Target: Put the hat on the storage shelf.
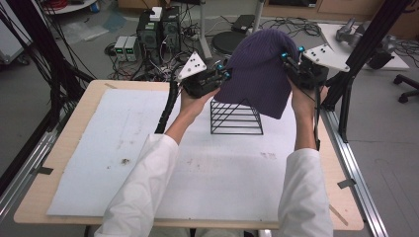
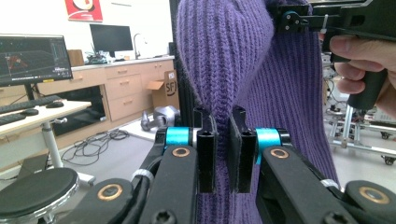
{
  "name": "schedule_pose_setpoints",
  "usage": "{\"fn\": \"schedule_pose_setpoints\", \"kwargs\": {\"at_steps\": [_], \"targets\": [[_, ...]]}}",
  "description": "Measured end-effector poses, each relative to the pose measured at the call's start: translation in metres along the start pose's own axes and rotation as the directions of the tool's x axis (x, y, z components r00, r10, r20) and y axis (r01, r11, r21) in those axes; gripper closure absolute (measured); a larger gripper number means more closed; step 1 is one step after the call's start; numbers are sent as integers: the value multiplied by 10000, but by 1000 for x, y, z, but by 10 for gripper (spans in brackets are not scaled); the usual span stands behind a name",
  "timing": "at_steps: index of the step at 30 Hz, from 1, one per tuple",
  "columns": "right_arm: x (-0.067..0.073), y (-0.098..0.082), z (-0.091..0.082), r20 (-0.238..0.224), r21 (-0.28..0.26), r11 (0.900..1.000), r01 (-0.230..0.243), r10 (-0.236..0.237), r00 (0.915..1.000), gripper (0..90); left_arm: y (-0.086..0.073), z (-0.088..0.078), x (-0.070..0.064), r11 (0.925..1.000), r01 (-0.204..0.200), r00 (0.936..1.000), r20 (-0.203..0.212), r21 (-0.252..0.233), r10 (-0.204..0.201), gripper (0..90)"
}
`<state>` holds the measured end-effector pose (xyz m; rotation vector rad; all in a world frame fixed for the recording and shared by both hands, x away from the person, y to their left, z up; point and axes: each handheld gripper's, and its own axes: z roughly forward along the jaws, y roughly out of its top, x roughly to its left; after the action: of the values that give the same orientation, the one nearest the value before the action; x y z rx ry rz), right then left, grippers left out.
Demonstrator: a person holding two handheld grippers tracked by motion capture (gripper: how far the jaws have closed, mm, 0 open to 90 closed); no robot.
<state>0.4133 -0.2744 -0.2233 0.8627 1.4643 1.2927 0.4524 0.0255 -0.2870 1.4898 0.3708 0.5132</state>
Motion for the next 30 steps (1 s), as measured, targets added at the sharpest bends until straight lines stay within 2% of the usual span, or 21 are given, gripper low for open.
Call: {"fn": "schedule_pose_setpoints", "kwargs": {"at_steps": [4,7,10,14,19,25,30], "targets": [[2,-3,-1,-396,166,9998,-71,77,9992,716,-14,-5,-2,9990,420,9991,50,155,-421,822],[7,-10,-3,-544,180,9997,-154,163,9984,716,-24,-7,-4,9984,469,9989,43,322,-471,823],[8,-23,-5,-641,419,9983,-400,426,9970,716,-32,-8,-5,9977,546,9985,1,397,-546,823],[7,-36,-8,-778,487,9957,-785,822,9936,710,-40,-10,-9,9968,609,9981,21,511,-610,823],[8,-42,-12,-1038,486,9962,-726,774,9916,710,-48,-12,-11,9958,711,9975,11,580,-713,820],[10,-53,-17,-1359,374,9927,-1144,1185,9836,707,-55,-15,-15,9952,709,9975,-46,667,-708,820],[15,-61,-15,-1518,441,9927,-1123,1177,9814,709,-66,-20,-17,9929,855,9963,-94,833,-850,820]]}}
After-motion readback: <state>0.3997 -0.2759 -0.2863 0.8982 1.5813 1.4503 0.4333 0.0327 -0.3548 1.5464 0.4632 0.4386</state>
